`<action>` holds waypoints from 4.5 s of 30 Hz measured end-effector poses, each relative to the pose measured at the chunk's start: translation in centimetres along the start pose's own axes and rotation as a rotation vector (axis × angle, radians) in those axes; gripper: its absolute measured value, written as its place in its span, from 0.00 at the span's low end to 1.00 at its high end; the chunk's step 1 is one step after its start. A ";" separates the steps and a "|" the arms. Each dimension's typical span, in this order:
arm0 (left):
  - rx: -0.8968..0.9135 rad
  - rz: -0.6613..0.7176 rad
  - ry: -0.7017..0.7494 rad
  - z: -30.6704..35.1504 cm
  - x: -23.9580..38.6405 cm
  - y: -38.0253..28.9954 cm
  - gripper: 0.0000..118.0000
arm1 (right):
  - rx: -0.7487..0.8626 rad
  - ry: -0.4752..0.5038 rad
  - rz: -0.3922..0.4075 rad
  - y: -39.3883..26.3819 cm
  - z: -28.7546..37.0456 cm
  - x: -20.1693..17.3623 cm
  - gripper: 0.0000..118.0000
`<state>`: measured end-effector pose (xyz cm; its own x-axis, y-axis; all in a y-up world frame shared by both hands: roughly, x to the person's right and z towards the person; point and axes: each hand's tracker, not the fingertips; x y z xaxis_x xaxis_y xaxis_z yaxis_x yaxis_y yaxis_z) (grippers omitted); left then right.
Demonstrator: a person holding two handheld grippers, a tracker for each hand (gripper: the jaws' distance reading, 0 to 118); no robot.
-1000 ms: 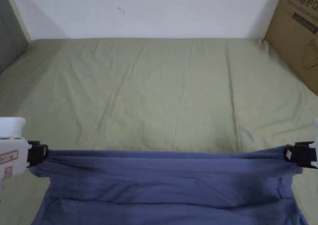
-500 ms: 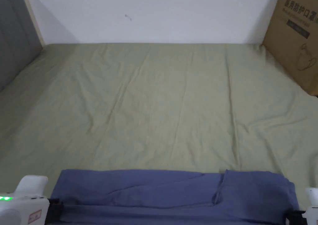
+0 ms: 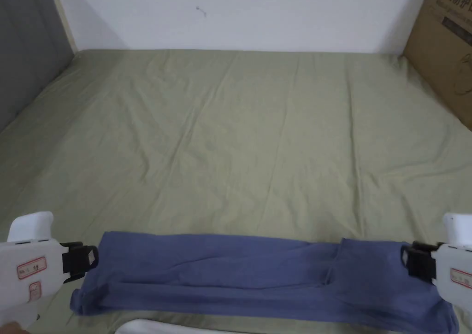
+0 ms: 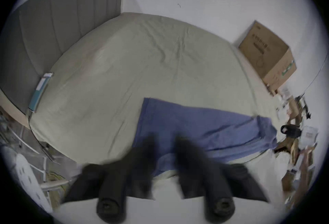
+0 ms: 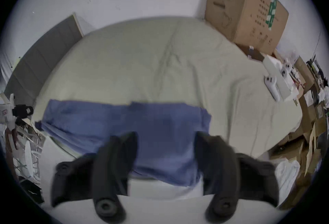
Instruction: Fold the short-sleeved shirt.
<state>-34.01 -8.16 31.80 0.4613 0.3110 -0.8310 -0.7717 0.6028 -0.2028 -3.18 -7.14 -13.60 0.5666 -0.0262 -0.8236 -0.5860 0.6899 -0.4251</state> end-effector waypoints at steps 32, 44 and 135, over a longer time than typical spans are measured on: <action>-0.139 0.476 -0.229 -9.2 -7.5 -2.8 0.95 | -0.189 0.196 -0.080 -1.3 -7.3 -11.0 0.00; -0.098 0.545 -0.260 -8.1 -9.7 -3.2 0.05 | -0.217 0.191 -0.099 -1.4 -8.0 -10.5 0.00; -0.302 -0.055 -0.487 -11.4 18.8 -4.3 0.05 | -0.155 0.130 -0.413 -3.7 -3.6 2.6 0.00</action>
<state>-27.08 -13.30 11.15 0.5973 0.6312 -0.4949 -0.7988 0.4129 -0.4375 -1.66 -12.33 -15.51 0.6990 -0.3735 -0.6098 -0.4120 0.4866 -0.7704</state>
